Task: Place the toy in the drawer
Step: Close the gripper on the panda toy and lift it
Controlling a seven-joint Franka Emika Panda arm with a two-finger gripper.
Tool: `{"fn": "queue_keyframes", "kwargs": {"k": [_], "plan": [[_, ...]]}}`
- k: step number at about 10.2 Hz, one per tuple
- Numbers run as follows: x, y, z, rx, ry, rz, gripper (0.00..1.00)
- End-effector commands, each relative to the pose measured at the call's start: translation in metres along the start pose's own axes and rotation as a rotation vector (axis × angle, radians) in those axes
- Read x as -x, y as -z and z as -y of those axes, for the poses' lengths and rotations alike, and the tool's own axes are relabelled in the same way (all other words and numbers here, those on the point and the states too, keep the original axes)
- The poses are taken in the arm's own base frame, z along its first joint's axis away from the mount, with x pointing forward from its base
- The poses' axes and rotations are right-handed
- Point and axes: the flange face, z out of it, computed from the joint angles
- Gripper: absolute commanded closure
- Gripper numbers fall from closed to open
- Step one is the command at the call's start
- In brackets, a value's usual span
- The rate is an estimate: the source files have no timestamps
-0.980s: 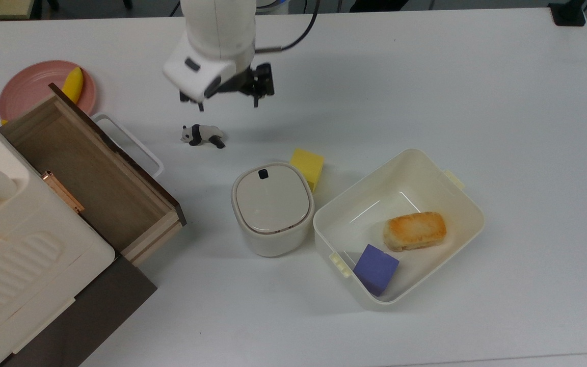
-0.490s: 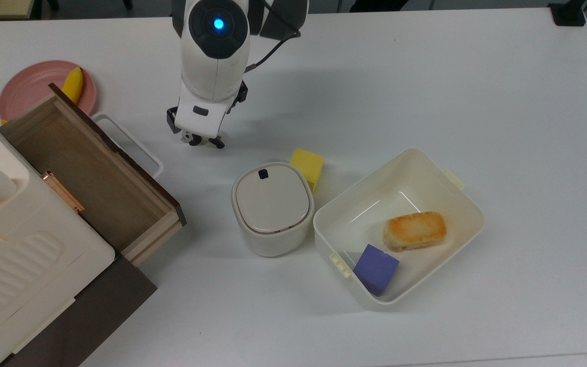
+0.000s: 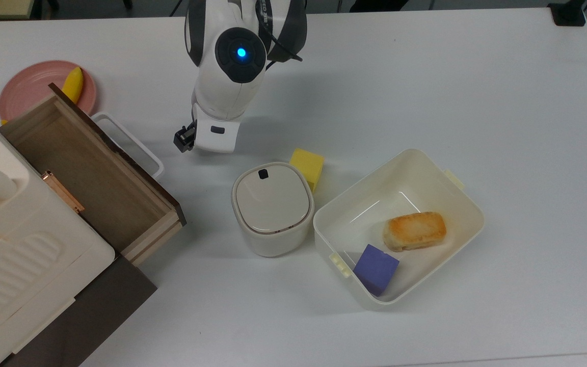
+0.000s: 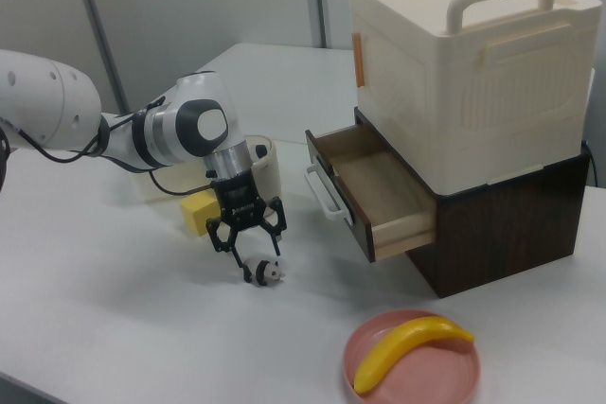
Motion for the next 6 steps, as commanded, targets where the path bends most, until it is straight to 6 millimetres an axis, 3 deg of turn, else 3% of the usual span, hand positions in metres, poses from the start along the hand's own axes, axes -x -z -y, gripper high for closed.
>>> {"fn": "queue_keyframes", "kwargs": {"k": [1,2,3,6], "plan": [[0.001,-0.002,0.006,0.021,0.077,0.002,0.70],[0.001,-0.002,0.006,0.020,0.085,0.003,0.85],[0.000,-0.001,0.007,0.020,0.090,0.004,0.91],[0.006,0.019,0.003,0.036,0.078,-0.019,0.95]]}}
